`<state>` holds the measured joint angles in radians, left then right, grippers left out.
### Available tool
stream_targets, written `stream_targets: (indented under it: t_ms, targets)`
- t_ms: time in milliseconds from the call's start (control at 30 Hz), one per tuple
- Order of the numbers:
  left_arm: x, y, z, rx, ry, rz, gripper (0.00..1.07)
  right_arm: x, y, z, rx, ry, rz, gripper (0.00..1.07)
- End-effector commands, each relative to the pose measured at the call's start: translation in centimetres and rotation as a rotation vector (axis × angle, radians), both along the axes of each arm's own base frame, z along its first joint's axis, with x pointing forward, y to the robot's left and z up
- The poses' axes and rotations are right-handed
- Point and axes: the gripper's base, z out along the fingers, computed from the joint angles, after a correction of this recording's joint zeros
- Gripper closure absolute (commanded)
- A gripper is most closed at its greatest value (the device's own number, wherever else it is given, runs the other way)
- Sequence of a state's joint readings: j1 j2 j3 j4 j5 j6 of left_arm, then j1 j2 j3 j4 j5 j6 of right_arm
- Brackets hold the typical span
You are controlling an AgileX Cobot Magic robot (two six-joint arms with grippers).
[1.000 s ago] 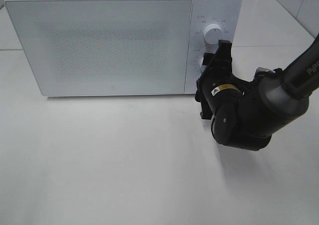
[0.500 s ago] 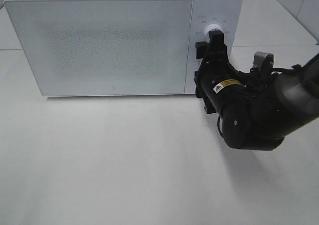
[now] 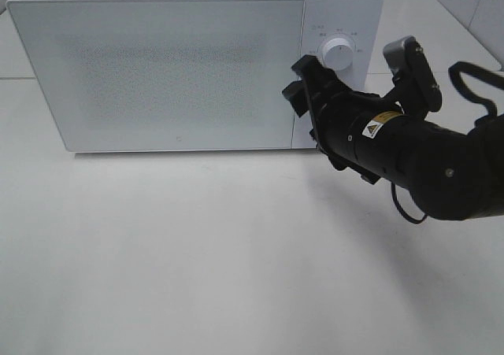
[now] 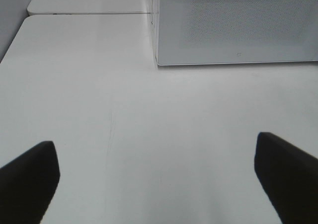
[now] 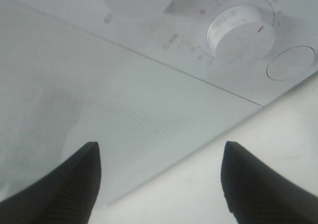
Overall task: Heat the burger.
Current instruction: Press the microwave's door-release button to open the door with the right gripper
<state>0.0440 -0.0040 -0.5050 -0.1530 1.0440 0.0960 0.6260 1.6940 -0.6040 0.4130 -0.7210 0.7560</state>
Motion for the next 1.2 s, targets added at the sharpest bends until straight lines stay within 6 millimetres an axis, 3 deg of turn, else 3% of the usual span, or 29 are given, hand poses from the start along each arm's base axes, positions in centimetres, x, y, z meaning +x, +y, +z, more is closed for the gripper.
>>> stream_targets:
  t_ms: [33, 100, 133, 300, 433, 567, 833, 967, 1033, 1200]
  targets:
    - [-0.3, 0.0, 0.0, -0.006, -0.026, 0.004, 0.07, -1.2, -0.4, 0.5, -0.271, 0.056, 0.197, 0.4]
    - [-0.3, 0.0, 0.0, -0.006, -0.026, 0.004, 0.07, -1.4, -0.6, 0.5, -0.309, 0.073, 0.227, 0.4]
    - [-0.3, 0.0, 0.0, -0.006, -0.026, 0.004, 0.07, -1.7, -1.1, 0.7, -0.415, 0.114, 0.32, 0.4]
    - [-0.3, 0.0, 0.0, -0.006, -0.026, 0.004, 0.07, -2.9, -2.3, 1.1, -0.627, 0.219, 0.558, 0.4]
    - [-0.3, 0.0, 0.0, -0.006, -0.026, 0.004, 0.07, -3.5, -3.2, 1.5, -0.711, 0.292, 0.669, 0.4]
    - [-0.3, 0.0, 0.0, -0.006, -0.026, 0.004, 0.07, -5.2, -4.4, 3.1, -0.837, 0.405, 0.806, 0.4]
    - [-0.3, 0.0, 0.0, -0.006, -0.026, 0.004, 0.07, -8.4, -6.2, 6.3, -0.873, 0.487, 0.867, 0.4]
    - [-0.3, 0.0, 0.0, -0.006, -0.026, 0.004, 0.07, -9.7, -6.9, 7.7, -0.871, 0.47, 0.868, 0.4]
    - [-0.3, 0.0, 0.0, -0.006, -0.026, 0.004, 0.07, -11.4, -7.7, 9.7, -0.866, 0.406, 0.85, 0.4]
    - [-0.3, 0.0, 0.0, -0.006, -0.026, 0.004, 0.07, -13.1, -8.6, 11.2, -0.861, 0.35, 0.835, 0.4]
